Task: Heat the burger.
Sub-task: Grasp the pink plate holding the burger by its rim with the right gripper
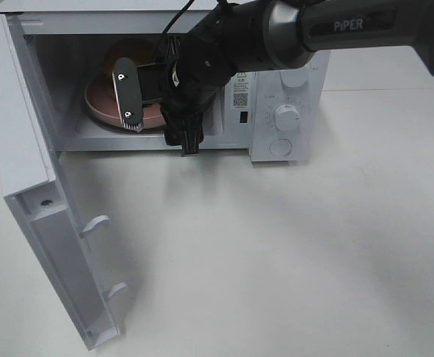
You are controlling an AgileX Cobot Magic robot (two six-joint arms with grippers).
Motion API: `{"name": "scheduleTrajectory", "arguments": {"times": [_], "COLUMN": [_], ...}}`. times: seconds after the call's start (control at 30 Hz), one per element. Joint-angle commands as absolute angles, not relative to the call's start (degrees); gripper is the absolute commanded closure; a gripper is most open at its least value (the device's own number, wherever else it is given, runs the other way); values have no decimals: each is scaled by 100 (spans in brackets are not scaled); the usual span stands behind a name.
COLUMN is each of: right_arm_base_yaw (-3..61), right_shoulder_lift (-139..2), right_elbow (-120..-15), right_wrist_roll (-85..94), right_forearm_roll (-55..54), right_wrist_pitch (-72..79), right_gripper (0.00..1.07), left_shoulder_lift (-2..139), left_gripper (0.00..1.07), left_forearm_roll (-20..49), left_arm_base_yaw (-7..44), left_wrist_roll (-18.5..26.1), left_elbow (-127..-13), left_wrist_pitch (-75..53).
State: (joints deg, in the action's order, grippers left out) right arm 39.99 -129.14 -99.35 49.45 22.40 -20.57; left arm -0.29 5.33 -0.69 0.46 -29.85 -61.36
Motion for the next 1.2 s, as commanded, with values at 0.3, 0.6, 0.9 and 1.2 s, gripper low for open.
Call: {"name": "scheduleTrajectory", "arguments": {"times": [0.3, 0.6, 0.9, 1.2], "right_arm_base_yaw": [3959, 3948, 3948, 3965], "right_shoulder_lift": [-13602, -13854, -13854, -13848], "right_elbow": [-10646, -10961, -10978, -10978], "right_wrist_roll": [4675, 4675, 4670, 4652], "right_forearm_roll": [2235, 2200, 2206, 2194], "right_wrist_pitch": [-2149, -2126, -2080, -2097], "right_gripper": [29, 30, 52, 107], "left_shoulder_lift": [-74, -74, -74, -74], "left_gripper": [23, 23, 23, 23], "left_forearm_roll": [550, 539, 539, 539], "left_arm_base_yaw": [-74, -74, -74, -74], "left_wrist_roll": [0, 0, 0, 0], "left_elbow": [-2962, -2962, -2962, -2962], "left_wrist_pitch": [-6136, -6136, -6136, -6136]}}
